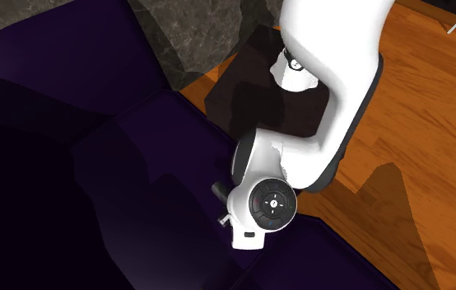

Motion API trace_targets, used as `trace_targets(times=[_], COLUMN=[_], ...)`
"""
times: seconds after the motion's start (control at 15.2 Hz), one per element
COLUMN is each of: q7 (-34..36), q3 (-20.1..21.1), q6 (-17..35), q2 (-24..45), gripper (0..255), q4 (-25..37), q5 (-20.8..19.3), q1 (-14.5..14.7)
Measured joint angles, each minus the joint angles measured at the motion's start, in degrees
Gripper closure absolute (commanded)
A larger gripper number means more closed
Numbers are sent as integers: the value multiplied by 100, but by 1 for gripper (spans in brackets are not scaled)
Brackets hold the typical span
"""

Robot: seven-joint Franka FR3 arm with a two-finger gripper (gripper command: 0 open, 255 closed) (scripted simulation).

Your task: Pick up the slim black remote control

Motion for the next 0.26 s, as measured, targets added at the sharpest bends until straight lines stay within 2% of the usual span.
trace_targets(times=[0.26], q7=[-47], q3=[10], q6=[-194], q2=[-278], gripper=[255], q4=[-81], q5=[17], q1=[-2])
